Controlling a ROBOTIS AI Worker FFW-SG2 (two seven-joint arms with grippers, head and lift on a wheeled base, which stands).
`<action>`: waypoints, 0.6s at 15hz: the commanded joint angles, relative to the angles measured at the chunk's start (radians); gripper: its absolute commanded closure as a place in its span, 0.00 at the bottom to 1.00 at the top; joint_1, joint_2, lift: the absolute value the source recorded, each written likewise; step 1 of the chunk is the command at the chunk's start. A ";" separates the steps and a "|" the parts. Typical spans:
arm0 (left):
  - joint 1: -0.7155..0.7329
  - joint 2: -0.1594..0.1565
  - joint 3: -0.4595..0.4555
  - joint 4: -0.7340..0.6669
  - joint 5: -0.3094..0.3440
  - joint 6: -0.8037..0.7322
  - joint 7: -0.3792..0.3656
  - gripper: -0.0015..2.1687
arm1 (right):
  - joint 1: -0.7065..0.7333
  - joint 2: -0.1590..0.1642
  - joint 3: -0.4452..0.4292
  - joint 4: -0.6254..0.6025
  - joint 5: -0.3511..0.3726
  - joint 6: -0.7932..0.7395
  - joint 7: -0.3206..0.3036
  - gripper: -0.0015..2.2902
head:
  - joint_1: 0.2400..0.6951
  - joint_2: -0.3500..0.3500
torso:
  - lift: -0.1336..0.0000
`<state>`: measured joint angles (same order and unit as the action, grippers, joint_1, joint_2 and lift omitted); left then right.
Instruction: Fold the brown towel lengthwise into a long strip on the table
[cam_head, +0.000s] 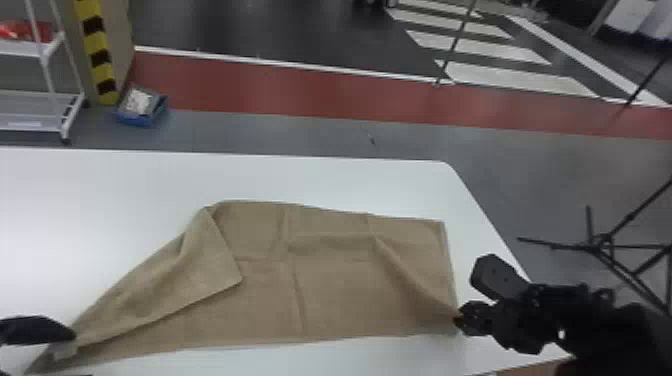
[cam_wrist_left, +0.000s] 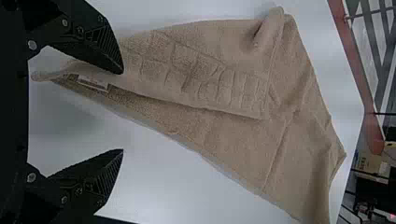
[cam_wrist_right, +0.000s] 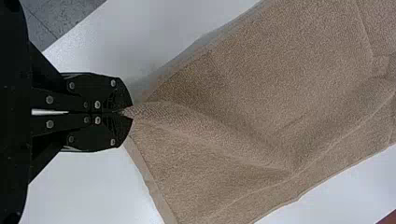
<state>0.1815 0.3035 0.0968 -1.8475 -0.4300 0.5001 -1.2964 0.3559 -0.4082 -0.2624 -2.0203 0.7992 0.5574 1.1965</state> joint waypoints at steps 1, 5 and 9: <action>-0.023 0.008 0.001 0.036 -0.009 0.002 0.012 0.15 | -0.002 0.000 0.002 -0.001 0.000 0.000 0.000 0.93 | 1.00 0.11 | 0.31; 0.029 0.011 0.049 -0.019 -0.007 -0.010 0.062 0.15 | 0.003 0.002 -0.003 -0.001 0.000 0.003 0.000 0.93 | 1.00 0.15 | 0.31; 0.176 0.006 0.093 -0.148 0.008 -0.099 0.106 0.22 | 0.005 0.000 -0.011 0.003 -0.008 0.003 0.000 0.93 | 1.00 0.18 | 0.31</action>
<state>0.3136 0.3103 0.1859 -1.9622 -0.4204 0.4308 -1.1928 0.3603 -0.4077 -0.2724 -2.0192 0.7929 0.5608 1.1959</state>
